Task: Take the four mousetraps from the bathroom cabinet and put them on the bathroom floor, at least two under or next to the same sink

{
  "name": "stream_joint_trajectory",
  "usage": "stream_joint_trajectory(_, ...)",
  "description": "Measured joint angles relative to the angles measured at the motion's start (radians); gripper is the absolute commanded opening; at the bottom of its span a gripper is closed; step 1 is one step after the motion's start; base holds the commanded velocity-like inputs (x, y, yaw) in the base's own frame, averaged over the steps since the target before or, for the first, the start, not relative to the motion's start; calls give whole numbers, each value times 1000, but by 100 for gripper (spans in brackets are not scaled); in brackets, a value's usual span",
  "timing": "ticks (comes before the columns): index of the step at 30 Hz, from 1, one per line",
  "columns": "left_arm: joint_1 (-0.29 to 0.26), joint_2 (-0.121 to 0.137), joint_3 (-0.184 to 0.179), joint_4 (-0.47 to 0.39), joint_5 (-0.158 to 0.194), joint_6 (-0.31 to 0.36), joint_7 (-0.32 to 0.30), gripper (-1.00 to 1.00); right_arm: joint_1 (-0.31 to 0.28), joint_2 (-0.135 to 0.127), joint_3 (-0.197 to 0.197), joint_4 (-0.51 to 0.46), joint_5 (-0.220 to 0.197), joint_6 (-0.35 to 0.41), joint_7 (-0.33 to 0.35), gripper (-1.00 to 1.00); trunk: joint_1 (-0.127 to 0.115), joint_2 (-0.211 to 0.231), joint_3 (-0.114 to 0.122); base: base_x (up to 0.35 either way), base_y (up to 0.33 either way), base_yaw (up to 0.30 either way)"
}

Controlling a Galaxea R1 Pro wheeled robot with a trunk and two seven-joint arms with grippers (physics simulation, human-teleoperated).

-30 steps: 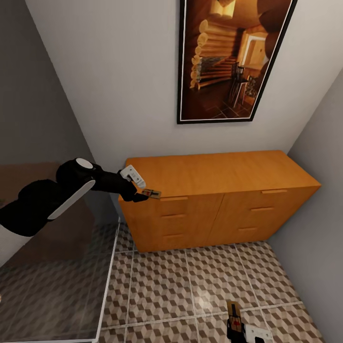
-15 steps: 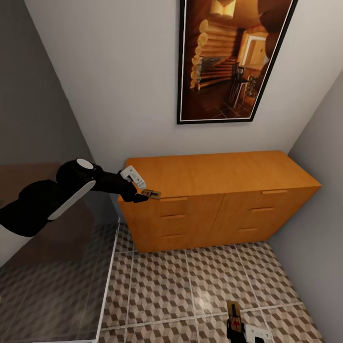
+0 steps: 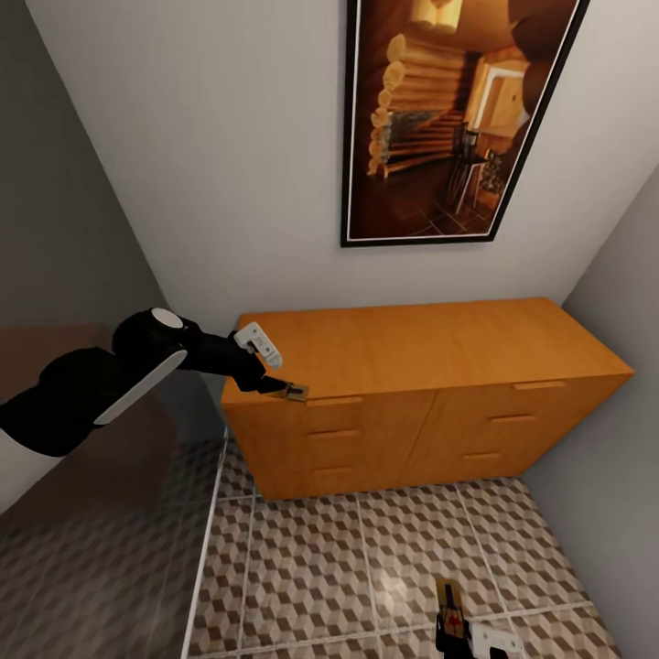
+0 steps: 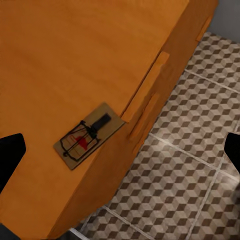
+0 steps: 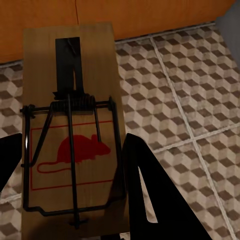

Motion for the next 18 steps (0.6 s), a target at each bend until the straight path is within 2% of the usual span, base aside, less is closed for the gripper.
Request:
stream_joint_trajectory(5, 0, 1, -12, 0, 0, 0, 0, 100, 0, -1, 0, 1, 0, 0, 1, -100, 0, 0, 0, 102, 0, 0)
stream_joint_trajectory(8, 0, 1, -35, 0, 0, 0, 0, 100, 0, 0, 0, 1, 0, 0, 1, -100, 0, 0, 0, 23, 0, 0)
stream_joint_trajectory(14, 0, 1, -53, -1, 0, -4, -2, 100, 0, -1, 0, 1, 0, 0, 2, -100, 0, 0, 0, 5, 0, 0)
stream_joint_trajectory(18, 0, 1, -79, -1, 0, -6, -2, 100, 0, -1, 0, 2, 0, 0, 2, -100, 0, 0, 0, 0, 0, 0)
